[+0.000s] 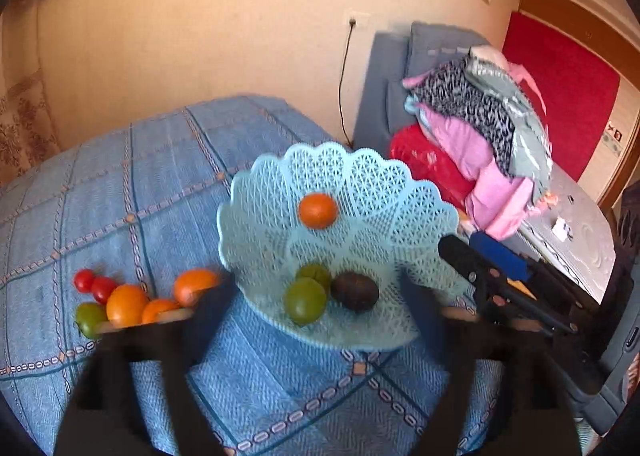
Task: Organize fruits
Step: 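Carry the orange and green tomato into the basket and open both tools, then move both tools back to the remaining fruit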
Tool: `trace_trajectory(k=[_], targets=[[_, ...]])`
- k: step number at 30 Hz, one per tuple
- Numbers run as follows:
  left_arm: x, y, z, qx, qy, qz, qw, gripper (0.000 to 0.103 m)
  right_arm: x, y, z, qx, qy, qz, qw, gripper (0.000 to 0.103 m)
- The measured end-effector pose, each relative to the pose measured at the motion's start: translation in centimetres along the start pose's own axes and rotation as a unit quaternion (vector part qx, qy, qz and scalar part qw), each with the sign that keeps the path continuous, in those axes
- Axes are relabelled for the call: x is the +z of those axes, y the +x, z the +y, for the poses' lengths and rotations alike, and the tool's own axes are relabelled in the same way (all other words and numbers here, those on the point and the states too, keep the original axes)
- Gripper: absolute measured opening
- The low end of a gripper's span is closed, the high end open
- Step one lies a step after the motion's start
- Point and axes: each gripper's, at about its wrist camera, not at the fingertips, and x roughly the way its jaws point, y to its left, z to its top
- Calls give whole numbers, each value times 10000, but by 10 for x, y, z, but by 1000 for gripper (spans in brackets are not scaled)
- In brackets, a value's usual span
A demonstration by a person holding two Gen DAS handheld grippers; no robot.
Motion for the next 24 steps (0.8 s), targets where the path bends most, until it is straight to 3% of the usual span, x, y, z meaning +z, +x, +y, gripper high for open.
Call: trace_trajectory(k=[2,15,21,24], targets=[[-1,-3,1,131,82,-111,9998,88,0,-2,-2,-35,33,-80,10000,58],[-3,-22,56,663,-632,-308,9953,94,-6,-9,17,285,-122,-27,9995,58],[-15,-41,85,991,-881,-796,9880,98,-21,-12,53,700,-417,123,9966,58],[-20,-44,103,1230,-1043,-747,9841,98,-31,-13,77,957,-692,221,9928,58]])
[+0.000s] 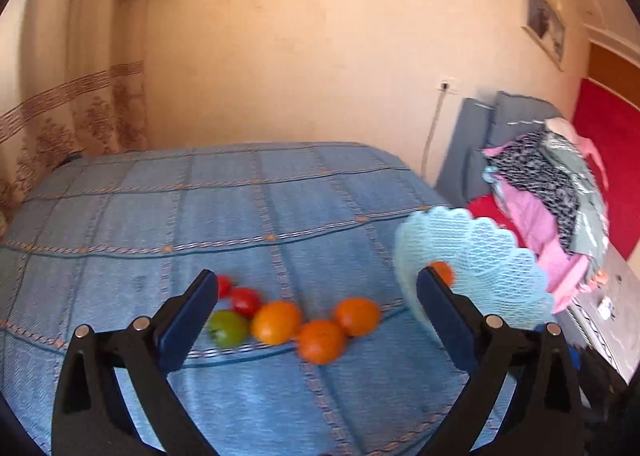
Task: Organize fruits
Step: 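Move both tools back to the remaining fruit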
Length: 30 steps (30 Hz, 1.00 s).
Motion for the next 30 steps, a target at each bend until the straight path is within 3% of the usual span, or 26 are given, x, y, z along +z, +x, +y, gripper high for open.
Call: trace_trajectory(k=[6,11,20,30], targets=[[-7,3,37,441,-147,170,9988,98,-11,22,37,544,-170,517,9970,58],[-16,10,66,435,-481,378,9972,98,-18,47,48,821,-82,1064,9909,58],[-29,20,89,725,-510,493,9948,98,-15,79,52,766,-34,1482,9860,58],[-33,23,99,832,-496,501,9940,98,-15,105,50,263,-120,1548,9875,58]])
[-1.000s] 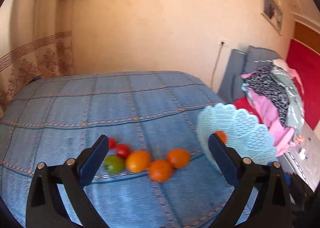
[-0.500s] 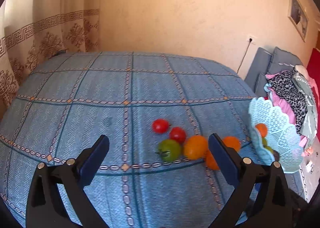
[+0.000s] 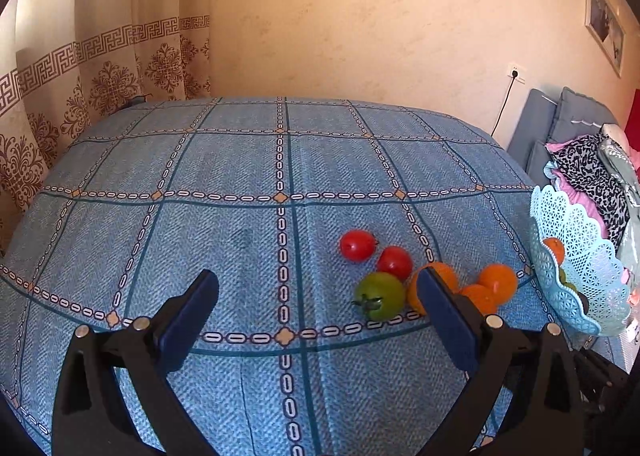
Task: Organize fruits
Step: 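Move both tools back to the remaining fruit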
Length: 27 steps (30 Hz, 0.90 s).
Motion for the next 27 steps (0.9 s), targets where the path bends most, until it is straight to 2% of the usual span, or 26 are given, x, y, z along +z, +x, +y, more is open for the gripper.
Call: trace_trajectory(k=[4,11,18,27], targets=[[-1,2,3,1,-27,39,10000,98,7,5,-9,-190,63,-83,9998,58],[-2,4,6,8,-56,49,10000,98,19,10,-24,-177,251,-84,9995,58],[-1,5,15,15,-122,57,9999,98,29,21,-17,-229,173,-116,9995,58],[-3,4,21,13,-180,71,9998,98,33,31,0,-493,-1,-212,9986,58]])
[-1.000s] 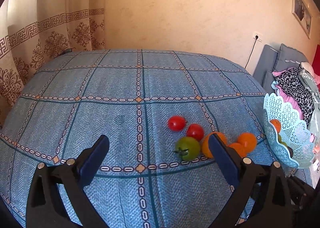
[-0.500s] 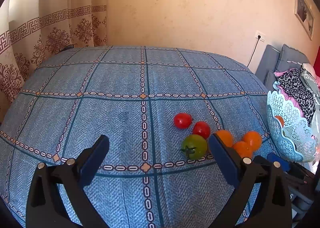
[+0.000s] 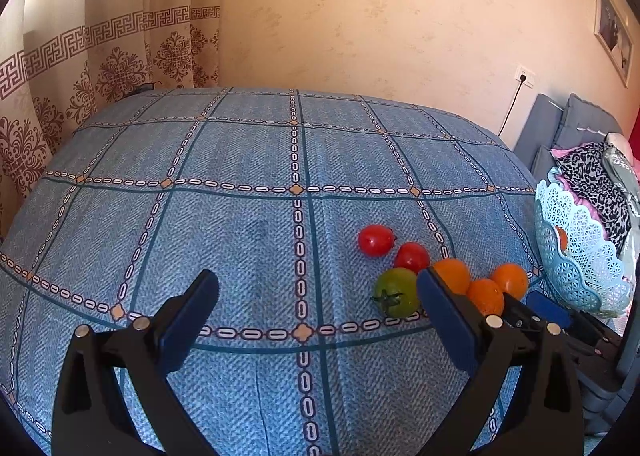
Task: Organize fruits
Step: 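Move both tools back to the remaining fruit, then grasp an orange with the right tool while the left tool grasps another orange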
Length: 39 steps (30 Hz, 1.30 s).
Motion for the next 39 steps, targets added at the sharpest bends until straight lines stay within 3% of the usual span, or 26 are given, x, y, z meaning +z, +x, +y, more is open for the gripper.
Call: trace_trajectory(k=[6,12,19,27,31,39], targets=[[1,0,10,68,-138,20,9999,98,6,5,8,-13,-27,-36,10000,57],[4,-2,23,142,-316,16,9994,98,10,9,16,-17,-238,-97,9997,46],[4,0,26,119,-326,51,9994,98,1,2,25,-30,-509,-116,9986,44],[5,-1,25,41,-354,59,9993,98,-22,-19,30,748,-560,120,9955,43],[3,-2,20,-72,-299,86,9995,98,-36,-29,31,876,-628,188,9940,43],[-7,-6,-14,-364,98,132,9992,98,-49,-50,12,668,-604,43,9959,43]])
